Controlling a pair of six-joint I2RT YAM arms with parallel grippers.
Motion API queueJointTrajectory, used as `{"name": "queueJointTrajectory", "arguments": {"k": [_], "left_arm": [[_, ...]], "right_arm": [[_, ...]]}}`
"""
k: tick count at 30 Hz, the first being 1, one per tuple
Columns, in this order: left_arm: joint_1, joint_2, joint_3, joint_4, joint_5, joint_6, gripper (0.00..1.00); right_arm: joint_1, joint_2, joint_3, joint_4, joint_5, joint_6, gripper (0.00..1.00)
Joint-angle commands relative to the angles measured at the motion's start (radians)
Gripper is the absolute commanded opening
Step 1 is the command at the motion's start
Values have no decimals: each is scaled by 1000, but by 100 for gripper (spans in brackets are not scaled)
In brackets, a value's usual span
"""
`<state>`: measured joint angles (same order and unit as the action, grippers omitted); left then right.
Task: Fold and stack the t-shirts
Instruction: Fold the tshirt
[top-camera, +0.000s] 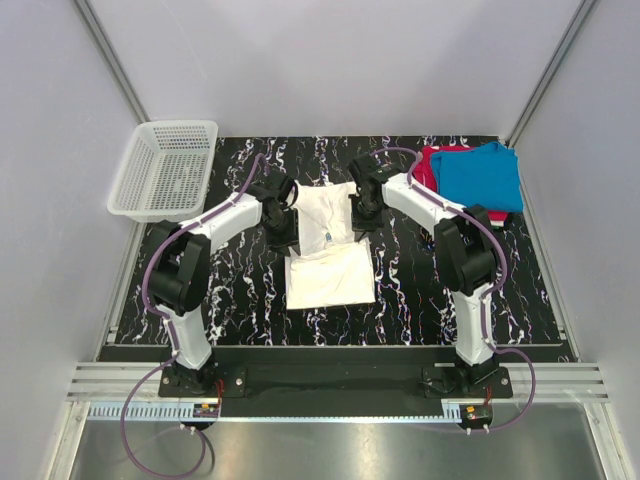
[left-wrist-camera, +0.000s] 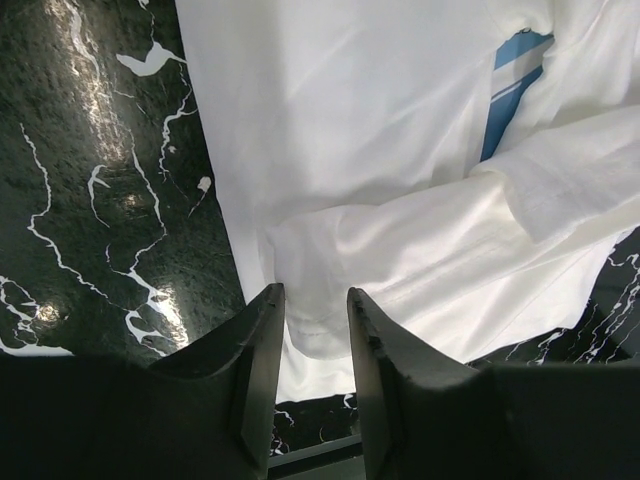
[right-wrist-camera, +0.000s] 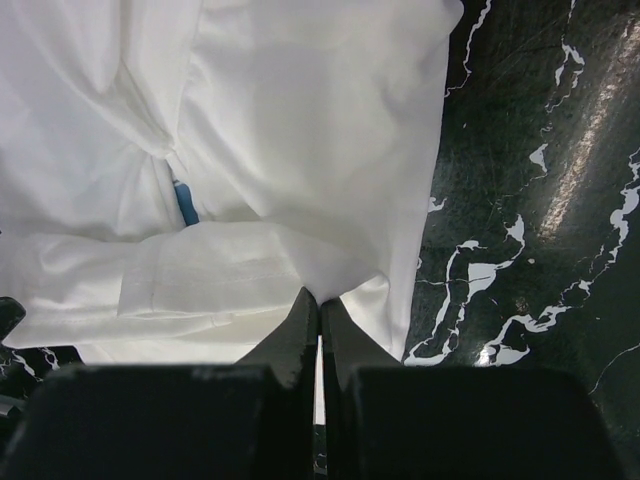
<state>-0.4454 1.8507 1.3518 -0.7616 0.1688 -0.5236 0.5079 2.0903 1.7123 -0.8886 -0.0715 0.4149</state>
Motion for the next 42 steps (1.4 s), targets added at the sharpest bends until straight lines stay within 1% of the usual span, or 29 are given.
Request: {"name": "queueJointTrajectory", "arguments": {"k": [1,21,23,26,29,31,32,37,42], "left_arm": [[-7,1,20,1,31,-1,36],[-7,2,-2,-33,41,8,35],[-7,13,1,-33,47,10,29],[-9,24,10,-36,52,13,17],[-9,27,18,-35,54,11,9],[-9,31,21,-36,57,11,8],[-9,38,23,-33,57,11,0],[-10,47,36,-35,51,14,0],[-9,54,107,-38,40,28,0]], "right_arm": [[-6,17,40,-7,-8,-8,0],[-37,63,99,-9,-20,-1,0],[-37,63,102,-10,-25,2,0],[-39,68,109,-13,-34,5,0],[-39,66,104,-13,-43,10,0],[-39,65,101,-15,-47,13,0],[-39,65,99,-13,-45,13,0],[-39,56,84,-15,-39,12,0],[-39,50,87,-15,-33,9,0]]}}
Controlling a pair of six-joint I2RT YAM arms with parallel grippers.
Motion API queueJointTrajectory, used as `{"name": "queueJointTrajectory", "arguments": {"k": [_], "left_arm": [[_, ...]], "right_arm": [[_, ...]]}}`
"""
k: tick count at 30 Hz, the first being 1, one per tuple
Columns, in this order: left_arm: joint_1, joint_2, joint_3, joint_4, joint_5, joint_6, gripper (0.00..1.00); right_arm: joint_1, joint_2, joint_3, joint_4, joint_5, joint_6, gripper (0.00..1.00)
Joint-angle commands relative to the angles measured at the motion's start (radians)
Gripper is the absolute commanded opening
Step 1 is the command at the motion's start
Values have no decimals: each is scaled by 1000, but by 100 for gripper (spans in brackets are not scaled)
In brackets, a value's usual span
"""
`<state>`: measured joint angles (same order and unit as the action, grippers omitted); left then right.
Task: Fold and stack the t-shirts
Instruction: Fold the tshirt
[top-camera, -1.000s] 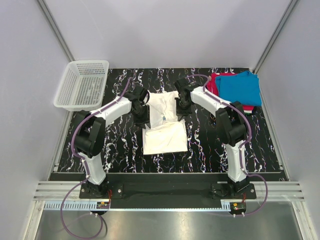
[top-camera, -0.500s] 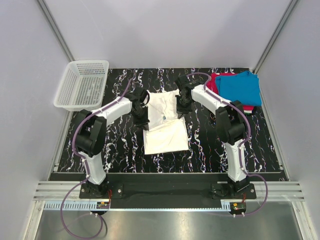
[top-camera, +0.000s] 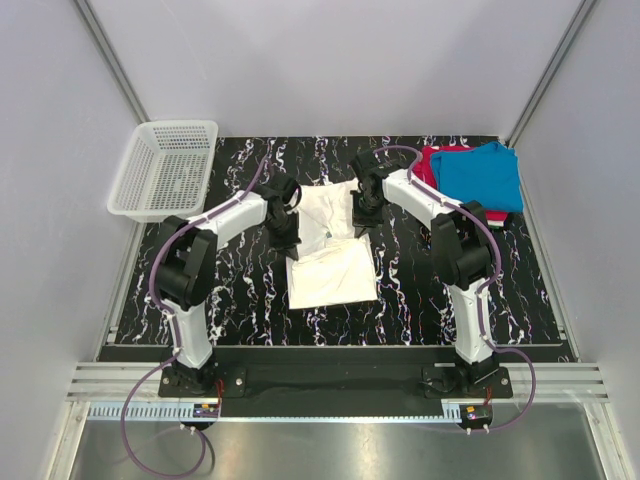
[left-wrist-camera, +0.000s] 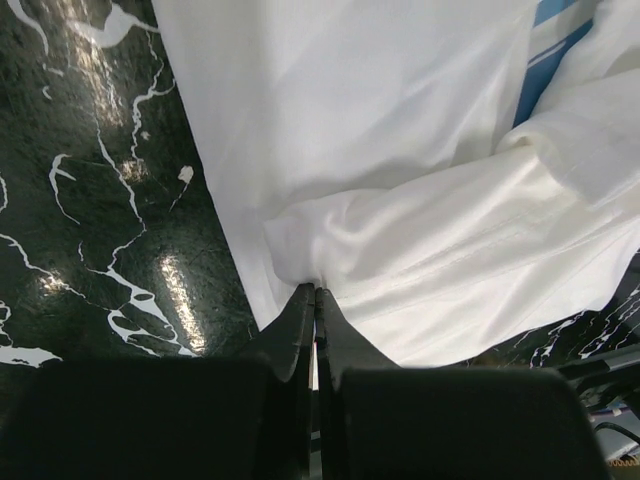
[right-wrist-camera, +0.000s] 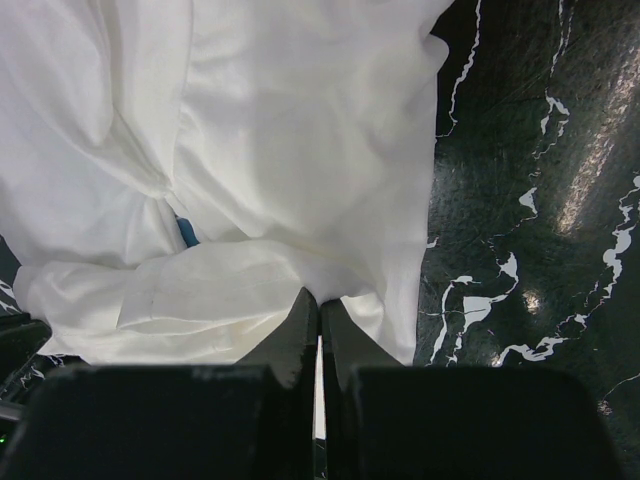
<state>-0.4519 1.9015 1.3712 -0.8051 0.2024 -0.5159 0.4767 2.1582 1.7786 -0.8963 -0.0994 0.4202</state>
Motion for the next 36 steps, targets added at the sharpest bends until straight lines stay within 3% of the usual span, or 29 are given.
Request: {"name": "queueJointTrajectory", "arguments": {"k": [1,36], "left_arm": [[-1,4,100,4,6,20,0],[45,182,373,-97,-112,-41,0]], "right_arm": [[-9,-18,21,-7,-3,3,0],[-110,120,194,-92,-45,8,0]]}}
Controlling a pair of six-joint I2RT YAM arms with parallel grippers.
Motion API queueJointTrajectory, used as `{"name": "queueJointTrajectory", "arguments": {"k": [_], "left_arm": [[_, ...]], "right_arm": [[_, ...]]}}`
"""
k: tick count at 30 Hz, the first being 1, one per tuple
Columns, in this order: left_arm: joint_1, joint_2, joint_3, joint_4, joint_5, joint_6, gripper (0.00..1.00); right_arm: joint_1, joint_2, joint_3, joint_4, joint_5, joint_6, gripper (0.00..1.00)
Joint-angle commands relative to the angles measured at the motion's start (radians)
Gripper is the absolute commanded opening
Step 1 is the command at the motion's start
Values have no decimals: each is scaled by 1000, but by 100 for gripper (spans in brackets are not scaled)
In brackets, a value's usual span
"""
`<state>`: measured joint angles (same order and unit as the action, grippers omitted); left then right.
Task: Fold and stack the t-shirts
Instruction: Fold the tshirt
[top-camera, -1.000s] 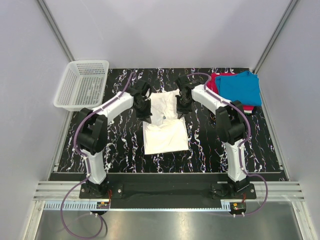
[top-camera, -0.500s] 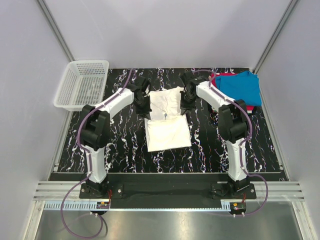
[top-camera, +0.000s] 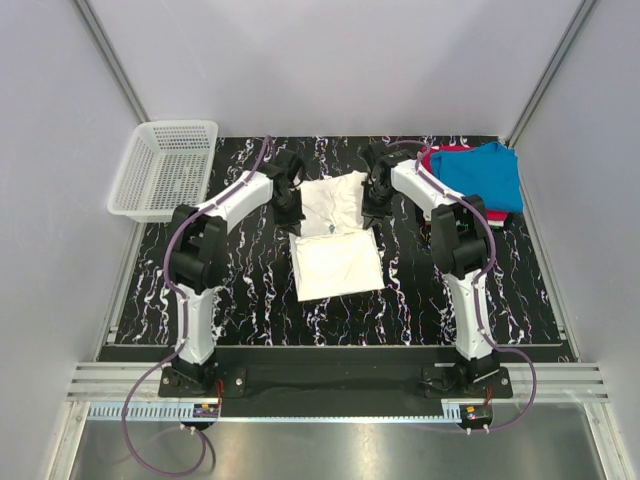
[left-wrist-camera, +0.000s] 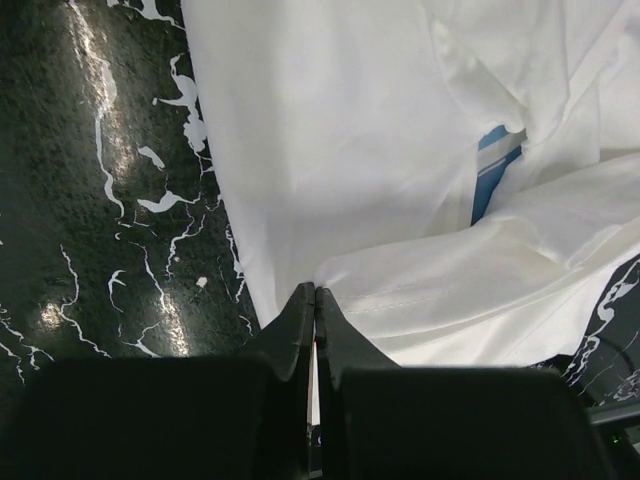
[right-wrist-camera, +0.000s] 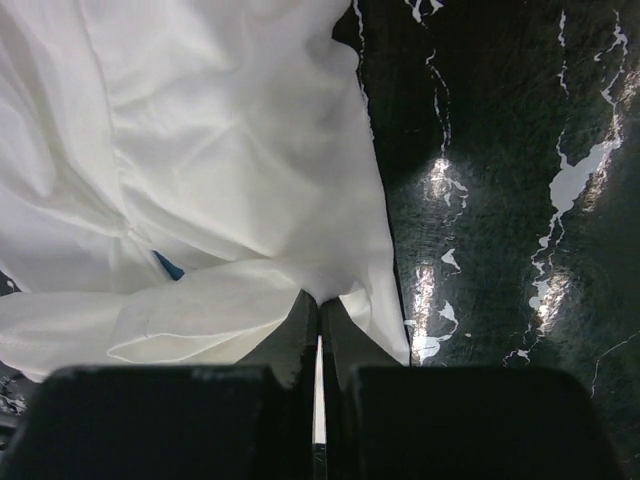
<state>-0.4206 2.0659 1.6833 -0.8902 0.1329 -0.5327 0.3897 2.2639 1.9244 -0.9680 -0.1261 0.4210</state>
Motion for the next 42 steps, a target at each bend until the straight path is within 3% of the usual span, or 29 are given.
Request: {"name": "queueJointTrajectory", "arguments": {"k": [1,13,17,22,27,30,34,39,42], "left_arm": [[17,31,73,-16,-42,-27,0],[34,128,176,-61,-65,-58,0],[37,146,190,-76,-85,-58,0],[46,143,231,-130,-166,-55,16],[71,73,248,-174,-225,-32,20],[75,8,233,-170,-187,-3,23],[57,-49,176,-128,-6,43,23],[-27,-70,96,-90,13,76,23],[-64,-58,69,-73,33,73,23]], "right_arm": [[-26,20,54,-23,-18,13,0],[-54,79,154,-52,32,32,0],[-55,82,188,-52,60,42,21],[-55,40,246,-51,144,35,27],[-55,-36,280,-55,175,-17,31],[-55,-76,237,-67,90,-13,34],[-45,-147,112,-58,-16,-2,33],[-2,-253,-126,34,-52,1,32],[21,-251,-177,51,-60,7,31]]}}
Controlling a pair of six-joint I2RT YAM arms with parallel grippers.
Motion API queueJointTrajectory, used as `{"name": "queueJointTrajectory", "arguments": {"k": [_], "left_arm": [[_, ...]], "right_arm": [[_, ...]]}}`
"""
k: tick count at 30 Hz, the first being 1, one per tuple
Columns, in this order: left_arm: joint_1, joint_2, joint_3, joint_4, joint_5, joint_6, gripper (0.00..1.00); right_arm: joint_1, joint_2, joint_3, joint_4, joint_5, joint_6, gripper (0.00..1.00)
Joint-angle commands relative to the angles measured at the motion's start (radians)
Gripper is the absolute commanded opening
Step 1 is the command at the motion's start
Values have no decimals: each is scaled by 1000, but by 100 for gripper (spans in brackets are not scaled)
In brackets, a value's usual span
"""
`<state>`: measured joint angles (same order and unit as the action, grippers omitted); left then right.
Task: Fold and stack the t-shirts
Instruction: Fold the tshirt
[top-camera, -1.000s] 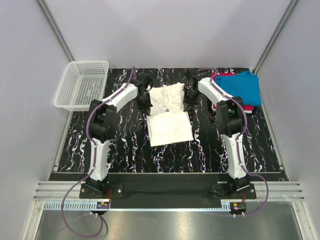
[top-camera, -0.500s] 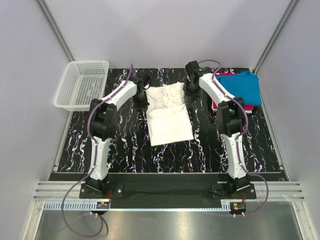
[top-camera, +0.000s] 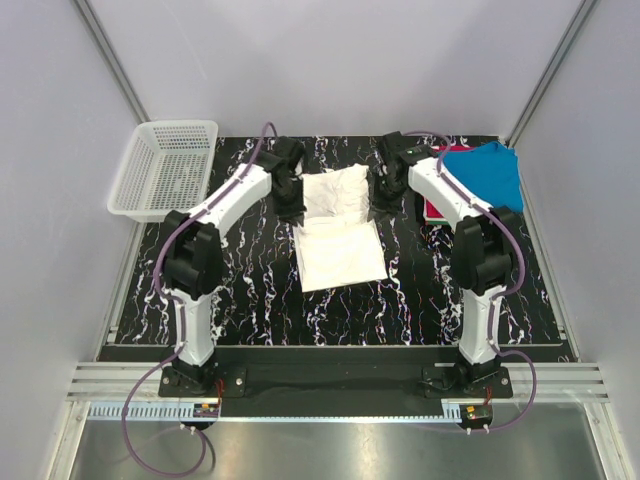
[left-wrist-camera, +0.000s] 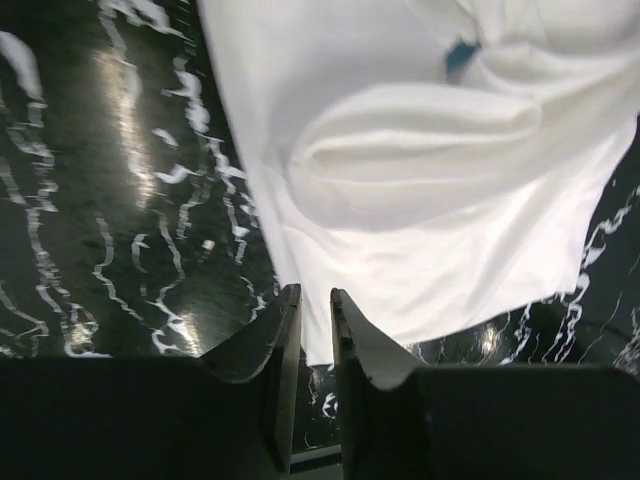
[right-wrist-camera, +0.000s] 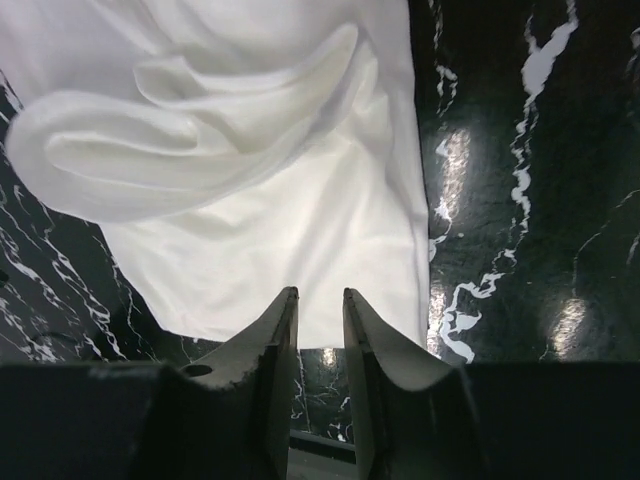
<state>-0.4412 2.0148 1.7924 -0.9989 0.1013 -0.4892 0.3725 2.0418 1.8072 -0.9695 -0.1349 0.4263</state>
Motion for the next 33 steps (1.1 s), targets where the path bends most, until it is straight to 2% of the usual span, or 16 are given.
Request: {"name": "queueJointTrajectory", "arguments": {"k": [1,16,33], "left_arm": [[-51,-2,-44,42,63,29,23],[-82,111,-28,86,44,38,22],[-45,254,150,83,3,37,22]], "right_arm": [[42,-29,-66,60,-48,5,31],[49,152,24,114,-55,-8,29],[42,285,227,83,-52,-24,29]]}}
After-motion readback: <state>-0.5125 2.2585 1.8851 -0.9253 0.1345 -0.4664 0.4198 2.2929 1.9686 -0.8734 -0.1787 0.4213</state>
